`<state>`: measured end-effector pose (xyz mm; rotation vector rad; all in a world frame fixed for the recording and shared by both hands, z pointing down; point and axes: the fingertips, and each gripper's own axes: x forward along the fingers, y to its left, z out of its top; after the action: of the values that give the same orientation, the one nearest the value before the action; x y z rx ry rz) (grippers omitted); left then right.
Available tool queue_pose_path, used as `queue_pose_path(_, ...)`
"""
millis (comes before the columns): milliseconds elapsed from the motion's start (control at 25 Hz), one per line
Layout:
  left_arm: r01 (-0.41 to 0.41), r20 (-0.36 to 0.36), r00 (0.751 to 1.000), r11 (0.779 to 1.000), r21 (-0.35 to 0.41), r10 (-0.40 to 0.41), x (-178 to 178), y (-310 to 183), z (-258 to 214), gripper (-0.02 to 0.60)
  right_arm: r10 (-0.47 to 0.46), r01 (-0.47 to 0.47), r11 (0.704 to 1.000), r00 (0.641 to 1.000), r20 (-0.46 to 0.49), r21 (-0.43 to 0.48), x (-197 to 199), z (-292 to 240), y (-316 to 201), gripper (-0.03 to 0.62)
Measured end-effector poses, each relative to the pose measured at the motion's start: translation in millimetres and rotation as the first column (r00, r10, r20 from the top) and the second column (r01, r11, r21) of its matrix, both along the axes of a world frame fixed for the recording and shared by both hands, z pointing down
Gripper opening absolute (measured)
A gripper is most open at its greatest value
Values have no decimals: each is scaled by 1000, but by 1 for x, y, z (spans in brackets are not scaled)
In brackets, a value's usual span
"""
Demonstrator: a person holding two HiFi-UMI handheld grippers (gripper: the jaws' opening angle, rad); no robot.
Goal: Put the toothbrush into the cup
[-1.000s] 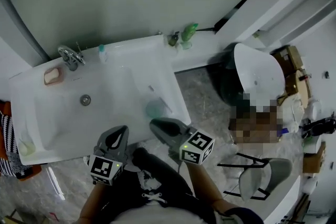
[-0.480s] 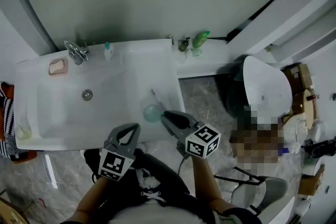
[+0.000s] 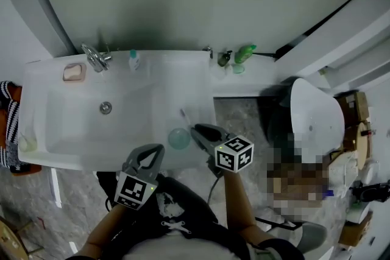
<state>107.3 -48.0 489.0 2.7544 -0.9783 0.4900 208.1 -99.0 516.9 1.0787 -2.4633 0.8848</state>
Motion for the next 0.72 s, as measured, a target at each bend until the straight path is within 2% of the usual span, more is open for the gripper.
queue_pose_path(200,17,11,1000,1000,1,-17,1,-8,2,0,-4,1,998,999,-34,-67,5,24,-18,71)
queue_pose_path(360,22,16,1000,1000,-3,-22,2,-9,4,0,-25,14,994,994,-108,-104,8,48,-26,71)
queue_pose_path(720,23,17,1000,1000,-14,-22,9,-9,10,0,-120,65,978,954,-274,-200,6,105,-43,74)
